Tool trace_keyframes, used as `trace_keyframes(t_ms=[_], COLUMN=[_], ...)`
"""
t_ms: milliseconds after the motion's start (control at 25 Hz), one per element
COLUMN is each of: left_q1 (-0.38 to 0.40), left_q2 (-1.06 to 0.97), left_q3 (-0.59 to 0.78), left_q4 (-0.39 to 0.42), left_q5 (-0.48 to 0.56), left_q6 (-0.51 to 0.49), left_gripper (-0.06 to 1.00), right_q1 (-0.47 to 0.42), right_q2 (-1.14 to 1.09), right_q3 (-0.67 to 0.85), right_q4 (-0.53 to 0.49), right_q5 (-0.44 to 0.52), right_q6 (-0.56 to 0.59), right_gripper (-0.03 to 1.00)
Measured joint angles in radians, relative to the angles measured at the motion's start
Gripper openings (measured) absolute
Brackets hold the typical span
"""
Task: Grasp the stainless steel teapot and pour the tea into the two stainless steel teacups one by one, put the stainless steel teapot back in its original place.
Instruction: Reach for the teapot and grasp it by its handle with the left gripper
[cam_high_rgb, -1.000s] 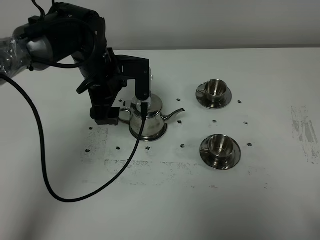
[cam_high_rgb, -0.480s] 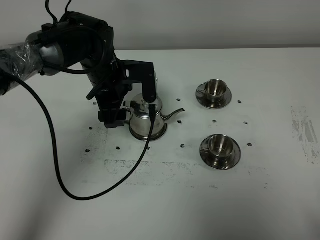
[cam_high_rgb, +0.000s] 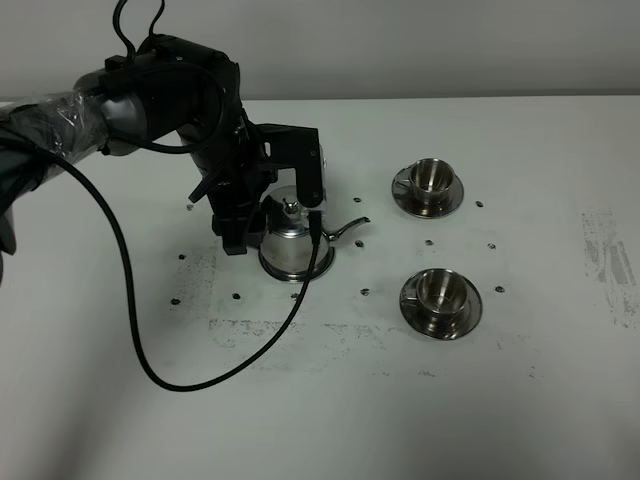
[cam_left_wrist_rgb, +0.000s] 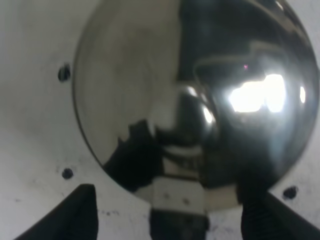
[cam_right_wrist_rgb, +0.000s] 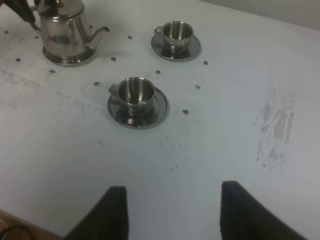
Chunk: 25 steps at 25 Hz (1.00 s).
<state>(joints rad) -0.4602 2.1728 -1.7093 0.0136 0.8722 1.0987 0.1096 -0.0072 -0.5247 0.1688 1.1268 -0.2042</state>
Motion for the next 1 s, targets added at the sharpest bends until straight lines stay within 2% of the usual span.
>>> trace_keyframes(t_ms=[200, 440, 600, 720, 920, 1000], left_q1=[-0.017, -0.019, -0.019, -0.019, -0.019, -0.019], left_q2=[0.045, 0.060, 0.060, 0.060, 0.074, 0.074], left_q3=[-0.077, -0.085, -0.085, -0.085, -0.085, -0.085], left_q4=[0.000, -0.002, -0.002, -0.001, 0.003, 0.003], left_q5=[0.065, 0.094, 0.105, 0.109, 0.098, 0.088], left_q6=[-0.033, -0.050, -0.114, -0.158, -0.124, -0.090], left_gripper=[0.58, 0.58, 0.55, 0.45, 0.17, 0.18], right_q1=[0.000, 0.000, 0.000, 0.000, 0.000, 0.000], right_q2=[0.000, 0.000, 0.000, 0.000, 0.000, 0.000], right_q3=[0.000, 0.000, 0.000, 0.000, 0.000, 0.000], right_q4=[0.000, -0.001, -0.001, -0.001, -0.001, -0.002], right_q5=[0.000, 0.000, 0.000, 0.000, 0.000, 0.000], right_q6=[0.000, 0.000, 0.000, 0.000, 0.000, 0.000], right_gripper=[0.41, 0.41, 0.41, 0.41, 0.41, 0.41])
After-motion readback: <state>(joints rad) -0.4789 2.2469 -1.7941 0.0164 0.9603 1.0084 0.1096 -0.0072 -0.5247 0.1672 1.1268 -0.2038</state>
